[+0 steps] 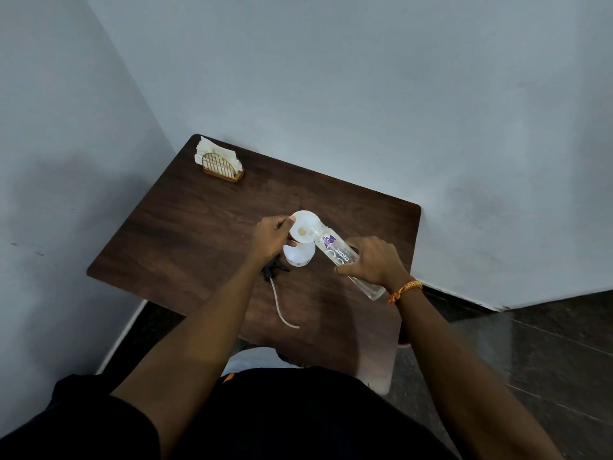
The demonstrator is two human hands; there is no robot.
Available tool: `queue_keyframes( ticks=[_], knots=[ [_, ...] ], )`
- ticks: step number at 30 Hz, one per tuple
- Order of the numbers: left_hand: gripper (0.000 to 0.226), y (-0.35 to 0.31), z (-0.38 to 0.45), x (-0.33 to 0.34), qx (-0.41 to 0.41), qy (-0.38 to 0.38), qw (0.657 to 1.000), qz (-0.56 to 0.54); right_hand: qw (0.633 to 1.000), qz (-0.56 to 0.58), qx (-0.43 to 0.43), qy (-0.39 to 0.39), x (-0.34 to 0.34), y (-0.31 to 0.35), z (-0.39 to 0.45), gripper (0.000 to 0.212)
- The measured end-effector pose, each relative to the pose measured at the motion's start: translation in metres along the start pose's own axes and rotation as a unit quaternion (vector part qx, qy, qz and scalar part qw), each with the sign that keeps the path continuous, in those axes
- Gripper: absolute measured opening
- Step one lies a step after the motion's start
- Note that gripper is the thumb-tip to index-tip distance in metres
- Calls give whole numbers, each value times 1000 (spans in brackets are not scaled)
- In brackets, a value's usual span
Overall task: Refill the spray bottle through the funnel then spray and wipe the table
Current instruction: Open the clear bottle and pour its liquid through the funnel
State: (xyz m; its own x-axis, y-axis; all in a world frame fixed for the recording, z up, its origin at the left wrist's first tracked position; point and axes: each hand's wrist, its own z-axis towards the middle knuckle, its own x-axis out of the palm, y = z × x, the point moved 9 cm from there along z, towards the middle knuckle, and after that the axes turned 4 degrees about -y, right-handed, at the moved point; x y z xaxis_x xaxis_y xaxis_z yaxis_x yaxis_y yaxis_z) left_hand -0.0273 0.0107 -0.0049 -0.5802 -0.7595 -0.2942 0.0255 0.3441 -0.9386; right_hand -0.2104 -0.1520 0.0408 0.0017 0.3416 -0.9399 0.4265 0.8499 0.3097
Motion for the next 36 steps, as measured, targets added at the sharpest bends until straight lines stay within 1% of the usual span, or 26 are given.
queue_keyframes(
  ticks=[13,18,26,36],
  knots=[
    [33,2,1,0,7,1,1000,5,1000,1,-3,7,-1,1,1,61],
    [33,2,1,0,10,0,1000,15,1000,-12,-4,6,-3,1,0,59],
    [33,3,2,2,14,12,1000,-2,1000,-6,-4,11,-5,1,0,56],
    [32,7,3,1,8,6,1000,-4,1000,-6,-1,17,1,1,2,60]
  ],
)
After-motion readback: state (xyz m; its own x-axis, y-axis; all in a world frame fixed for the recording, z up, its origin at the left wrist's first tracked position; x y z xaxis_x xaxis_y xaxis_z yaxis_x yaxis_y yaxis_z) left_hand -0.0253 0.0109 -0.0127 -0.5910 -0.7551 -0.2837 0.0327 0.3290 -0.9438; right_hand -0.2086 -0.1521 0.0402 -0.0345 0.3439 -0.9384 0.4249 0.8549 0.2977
